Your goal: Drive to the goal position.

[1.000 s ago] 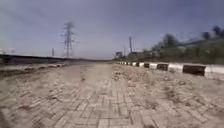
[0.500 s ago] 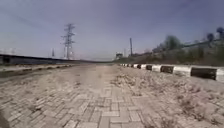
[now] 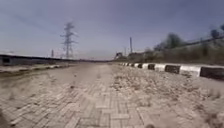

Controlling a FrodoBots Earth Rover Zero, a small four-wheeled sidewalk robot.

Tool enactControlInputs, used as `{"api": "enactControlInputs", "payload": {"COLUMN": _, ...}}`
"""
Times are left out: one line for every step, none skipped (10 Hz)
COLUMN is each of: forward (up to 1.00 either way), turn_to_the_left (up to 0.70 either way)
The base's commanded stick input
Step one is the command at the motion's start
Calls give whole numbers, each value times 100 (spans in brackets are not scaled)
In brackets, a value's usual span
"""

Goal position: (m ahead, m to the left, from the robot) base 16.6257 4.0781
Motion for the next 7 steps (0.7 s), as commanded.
{"api": "enactControlInputs", "payload": {"forward": 100, "turn_to_the_left": 0}}
{"api": "enactControlInputs", "payload": {"forward": 100, "turn_to_the_left": 0}}
{"api": "enactControlInputs", "payload": {"forward": 100, "turn_to_the_left": 0}}
{"api": "enactControlInputs", "payload": {"forward": 100, "turn_to_the_left": 0}}
{"api": "enactControlInputs", "payload": {"forward": 100, "turn_to_the_left": 0}}
{"api": "enactControlInputs", "payload": {"forward": 100, "turn_to_the_left": 0}}
{"api": "enactControlInputs", "payload": {"forward": 100, "turn_to_the_left": 0}}
